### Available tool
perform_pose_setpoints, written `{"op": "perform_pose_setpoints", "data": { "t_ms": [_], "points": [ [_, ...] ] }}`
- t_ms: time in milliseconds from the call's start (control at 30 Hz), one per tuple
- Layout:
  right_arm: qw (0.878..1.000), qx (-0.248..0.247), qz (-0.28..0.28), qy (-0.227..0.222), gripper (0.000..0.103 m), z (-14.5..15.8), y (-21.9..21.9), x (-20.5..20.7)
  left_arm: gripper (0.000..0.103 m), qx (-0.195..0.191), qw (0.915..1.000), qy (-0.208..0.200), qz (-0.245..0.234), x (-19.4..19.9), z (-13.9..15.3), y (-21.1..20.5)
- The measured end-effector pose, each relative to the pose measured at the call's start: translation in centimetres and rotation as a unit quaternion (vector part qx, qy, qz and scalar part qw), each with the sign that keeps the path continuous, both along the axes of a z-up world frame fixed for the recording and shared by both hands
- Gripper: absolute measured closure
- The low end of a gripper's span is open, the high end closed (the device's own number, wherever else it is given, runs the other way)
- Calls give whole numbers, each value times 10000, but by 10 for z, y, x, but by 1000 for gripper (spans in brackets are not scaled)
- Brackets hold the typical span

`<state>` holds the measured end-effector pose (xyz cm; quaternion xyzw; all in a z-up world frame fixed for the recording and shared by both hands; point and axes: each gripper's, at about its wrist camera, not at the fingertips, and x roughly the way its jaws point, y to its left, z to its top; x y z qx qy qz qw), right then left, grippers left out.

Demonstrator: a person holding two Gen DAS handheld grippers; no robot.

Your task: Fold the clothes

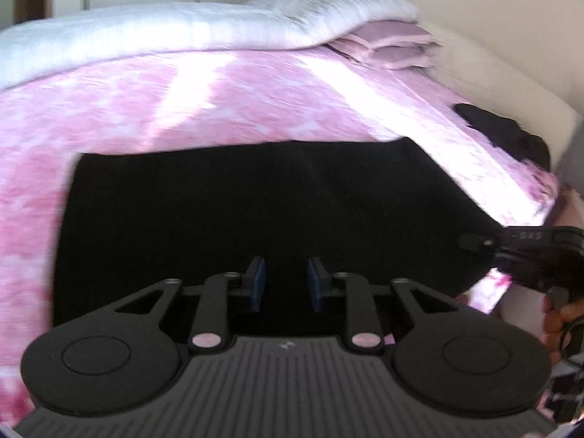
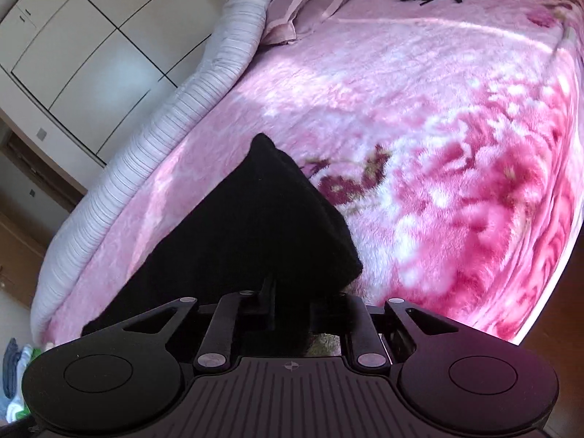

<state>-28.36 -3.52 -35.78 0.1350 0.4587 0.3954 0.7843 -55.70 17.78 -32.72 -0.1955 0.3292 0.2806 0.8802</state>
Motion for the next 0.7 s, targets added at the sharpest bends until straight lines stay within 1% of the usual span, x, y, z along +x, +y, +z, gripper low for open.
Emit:
{"op": "perform_pose_setpoints", "data": {
  "t_ms": [67, 100, 167, 200, 233, 267, 300, 367, 400, 467, 533, 633, 667, 700],
  "points": [
    [9999, -101, 48, -91, 89, 1, 2, -4, 81, -146, 9994, -17, 322, -19, -2, 12],
    [9993, -221, 102, -267, 90, 5, 6, -7, 81, -223, 9986, -27, 484, -29, -3, 18],
    [9944, -530, 278, -868, 91, 19, 17, -21, 84, -298, 9967, -106, 749, -46, -5, 27],
    [9883, -648, 423, -1312, 92, 27, 24, -32, 84, -342, 9957, -185, 845, -54, -5, 30],
    [9789, -712, 615, -1815, 93, 36, 31, -45, 84, -422, 9944, -291, 921, -62, -5, 34],
    [9658, -747, 834, -2340, 94, 46, 38, -61, 84, -520, 9929, -407, 985, -70, -5, 37],
    [9501, -759, 1050, -2839, 94, 55, 45, -77, 84, -633, 9910, -539, 1049, -78, -4, 40],
    [9133, -662, 1523, -3719, 94, 67, 58, -113, 84, -909, 9855, -822, 1172, -94, -3, 46],
    [8929, -594, 1785, -4090, 94, 71, 64, -131, 84, -1066, 9817, -969, 1247, -102, -4, 49],
    [8528, -453, 2383, -4626, 94, 69, 76, -167, 84, -1383, 9725, -1247, 1397, -115, -8, 55],
    [8177, -413, 3057, -4860, 94, 57, 88, -199, 84, -1620, 9641, -1424, 1546, -127, -12, 60],
    [7760, -665, 3987, -4842, 92, 27, 107, -232, 84, -1690, 9612, -1467, 1612, -135, -16, 60],
    [7634, -737, 4205, -4848, 91, 19, 111, -240, 84, -1708, 9607, -1474, 1621, -137, -16, 60],
    [7548, -794, 4306, -4884, 88, 13, 113, -243, 84, -1725, 9601, -1482, 1629, -139, -17, 59]
  ]
}}
